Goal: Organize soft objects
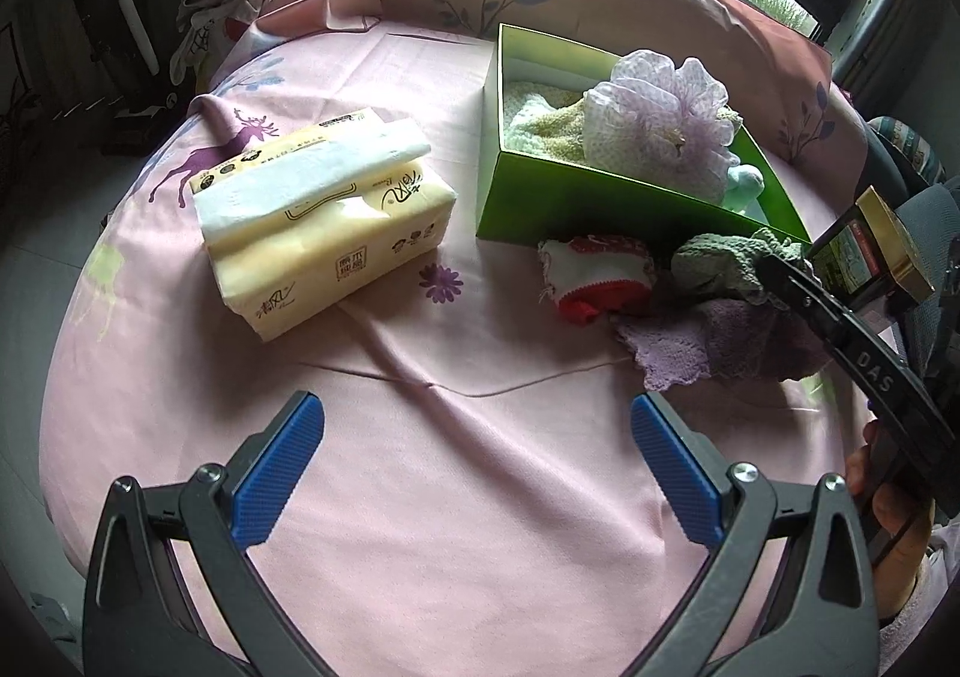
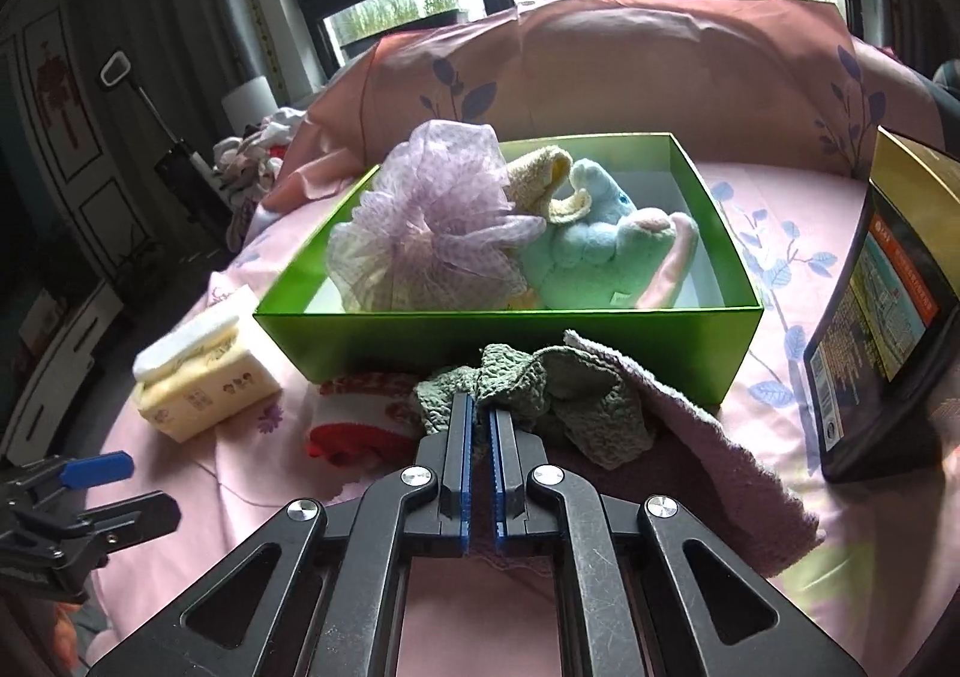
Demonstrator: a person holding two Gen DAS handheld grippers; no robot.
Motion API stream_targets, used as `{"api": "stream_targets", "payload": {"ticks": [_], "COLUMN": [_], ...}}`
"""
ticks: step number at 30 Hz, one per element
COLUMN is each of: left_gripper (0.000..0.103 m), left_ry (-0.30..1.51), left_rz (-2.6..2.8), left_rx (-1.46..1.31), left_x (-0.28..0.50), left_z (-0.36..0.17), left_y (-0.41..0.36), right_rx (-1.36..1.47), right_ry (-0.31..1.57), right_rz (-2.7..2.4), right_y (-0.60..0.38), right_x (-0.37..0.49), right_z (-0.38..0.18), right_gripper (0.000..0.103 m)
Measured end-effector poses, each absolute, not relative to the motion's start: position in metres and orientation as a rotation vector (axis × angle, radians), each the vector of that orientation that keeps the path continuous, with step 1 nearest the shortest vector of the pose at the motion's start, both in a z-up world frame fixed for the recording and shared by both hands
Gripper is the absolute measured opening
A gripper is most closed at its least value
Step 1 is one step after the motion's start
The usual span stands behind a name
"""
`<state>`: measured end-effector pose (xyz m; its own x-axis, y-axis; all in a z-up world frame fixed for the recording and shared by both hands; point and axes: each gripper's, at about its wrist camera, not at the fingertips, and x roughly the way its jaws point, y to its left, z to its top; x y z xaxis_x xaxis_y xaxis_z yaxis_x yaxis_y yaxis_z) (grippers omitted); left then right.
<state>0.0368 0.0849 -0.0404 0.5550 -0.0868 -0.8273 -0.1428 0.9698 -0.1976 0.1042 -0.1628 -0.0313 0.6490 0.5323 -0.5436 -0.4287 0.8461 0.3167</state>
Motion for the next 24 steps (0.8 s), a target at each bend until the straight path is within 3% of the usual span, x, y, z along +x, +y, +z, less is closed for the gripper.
{"api": "stream_targets", "payload": {"ticks": [5,13,15,17,18,24], "left_gripper": [0.102,0.102,0.102,0.102,0.102,0.1], "left_ry": [0.977,1.016,1.047,1.079,1.09,1.147], "left_rz": [0.012,-0.085,-0.13,-0.172,-0.191,-0.252], "left_rx": [-0.292,-0.261,-0.24,-0.224,-0.217,-0.119], "left_x": [0.034,0.029,0.029,0.03,0.029,0.024], "left_z": [-0.034,-0.037,-0.044,-0.05,-0.053,-0.07], "left_y": [0.085,0.052,0.036,0.02,0.013,-0.026], "right_rx": [0.137,0.105,0.096,0.086,0.086,0.06], "right_ry": [0.557,0.912,0.955,0.964,0.957,0.914], "right_rz": [0.668,0.678,0.632,0.606,0.597,0.561], "right_y": [-0.177,-0.193,-0.201,-0.207,-0.211,-0.222], "right_x": [0.052,0.008,0.002,-0.003,-0.006,-0.007], "right_z": [0.01,-0.068,-0.08,-0.083,-0.082,-0.08], "right_gripper": [0.006,0.008,0.02,0.055,0.061,0.063]}}
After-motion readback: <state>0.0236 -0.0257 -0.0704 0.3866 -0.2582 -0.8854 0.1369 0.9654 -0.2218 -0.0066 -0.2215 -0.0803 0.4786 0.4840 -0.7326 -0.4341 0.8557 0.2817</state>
